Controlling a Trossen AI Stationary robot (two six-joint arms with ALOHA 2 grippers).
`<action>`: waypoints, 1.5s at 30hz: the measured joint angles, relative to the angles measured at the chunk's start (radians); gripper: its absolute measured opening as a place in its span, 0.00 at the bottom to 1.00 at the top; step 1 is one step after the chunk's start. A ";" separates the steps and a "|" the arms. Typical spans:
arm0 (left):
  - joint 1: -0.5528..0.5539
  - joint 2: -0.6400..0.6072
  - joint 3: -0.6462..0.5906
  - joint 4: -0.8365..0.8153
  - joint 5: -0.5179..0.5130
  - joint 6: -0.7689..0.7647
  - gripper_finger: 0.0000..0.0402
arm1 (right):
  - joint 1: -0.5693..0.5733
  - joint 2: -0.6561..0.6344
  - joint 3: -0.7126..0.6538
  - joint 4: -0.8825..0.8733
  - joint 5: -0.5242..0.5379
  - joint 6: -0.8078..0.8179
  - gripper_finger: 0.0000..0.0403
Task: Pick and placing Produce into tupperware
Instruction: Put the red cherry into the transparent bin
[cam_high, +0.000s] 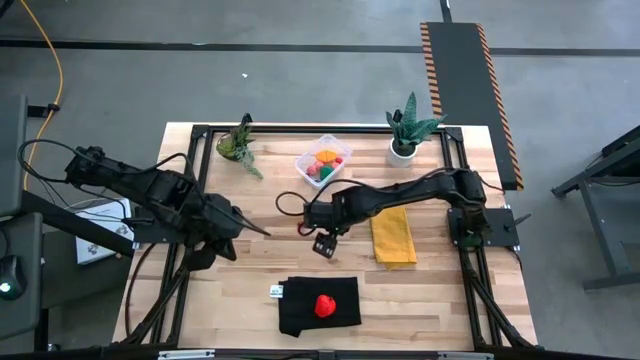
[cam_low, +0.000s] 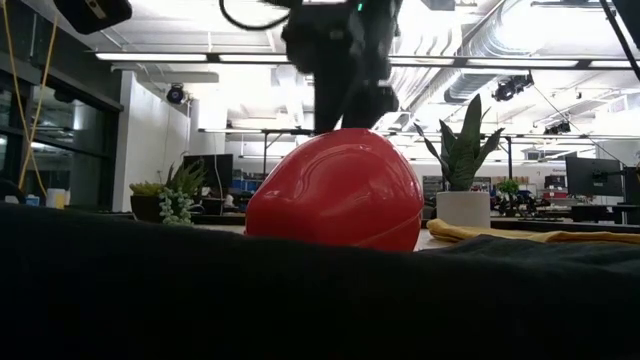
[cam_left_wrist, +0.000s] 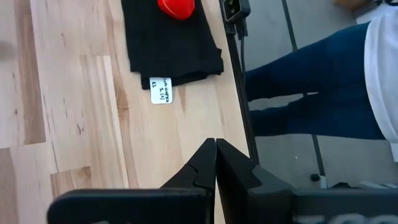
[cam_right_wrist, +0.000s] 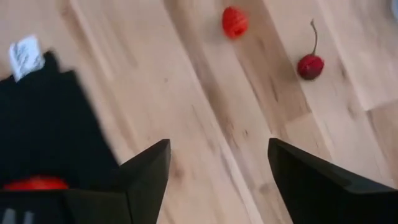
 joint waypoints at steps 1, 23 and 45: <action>0.000 0.000 0.000 0.001 0.000 -0.003 0.00 | -0.005 0.000 -0.023 0.035 0.012 0.010 0.64; 0.000 0.000 0.000 0.057 -0.095 -0.075 0.00 | 0.008 -0.513 -0.781 0.796 0.303 0.236 0.63; 0.000 0.004 0.000 0.222 -0.377 -0.123 0.00 | 0.013 -0.320 -0.921 1.210 0.476 -0.029 0.63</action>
